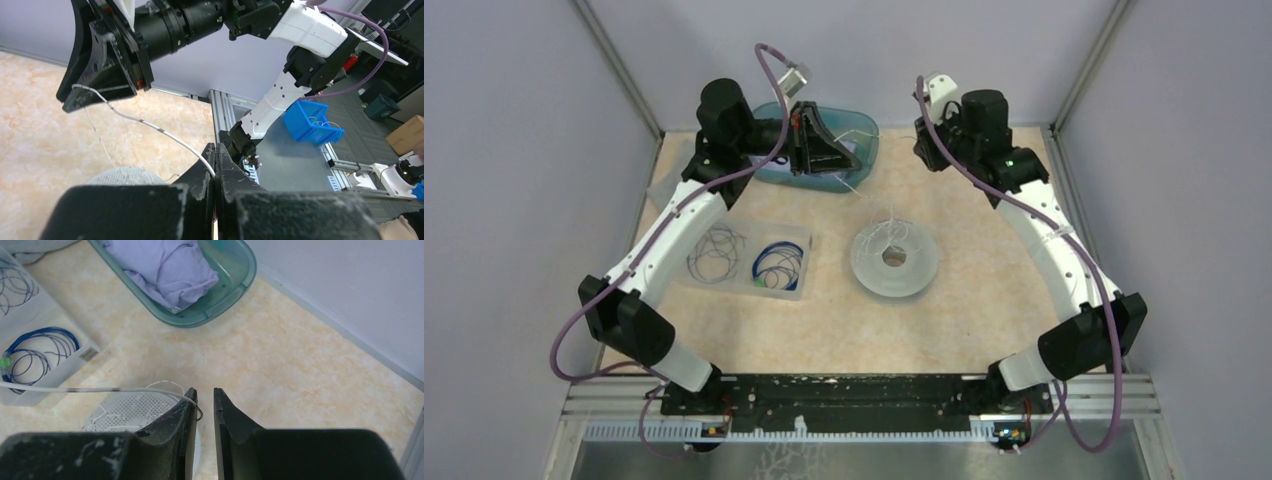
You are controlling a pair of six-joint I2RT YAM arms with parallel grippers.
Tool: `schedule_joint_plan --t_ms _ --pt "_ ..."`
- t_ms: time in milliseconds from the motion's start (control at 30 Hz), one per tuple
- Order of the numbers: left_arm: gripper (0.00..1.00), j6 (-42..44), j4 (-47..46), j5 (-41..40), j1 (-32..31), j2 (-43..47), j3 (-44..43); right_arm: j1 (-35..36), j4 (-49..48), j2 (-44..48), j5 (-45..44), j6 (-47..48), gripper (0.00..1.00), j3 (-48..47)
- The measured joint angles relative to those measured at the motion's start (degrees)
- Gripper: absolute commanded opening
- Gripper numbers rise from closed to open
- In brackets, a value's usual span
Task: Wrap the cables
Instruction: Adjust the cable.
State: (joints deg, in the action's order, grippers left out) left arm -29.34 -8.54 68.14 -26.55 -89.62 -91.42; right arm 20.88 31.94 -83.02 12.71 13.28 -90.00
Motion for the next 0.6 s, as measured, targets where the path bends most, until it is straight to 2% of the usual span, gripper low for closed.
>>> schedule_joint_plan --t_ms 300,600 --pt "0.00 -2.6 -2.5 2.3 1.5 0.3 0.4 -3.3 -1.4 1.5 -9.4 0.7 0.16 0.0" --pt "0.00 0.8 1.0 3.9 4.5 3.4 0.4 -13.7 -4.1 7.4 -17.3 3.6 0.16 0.4"
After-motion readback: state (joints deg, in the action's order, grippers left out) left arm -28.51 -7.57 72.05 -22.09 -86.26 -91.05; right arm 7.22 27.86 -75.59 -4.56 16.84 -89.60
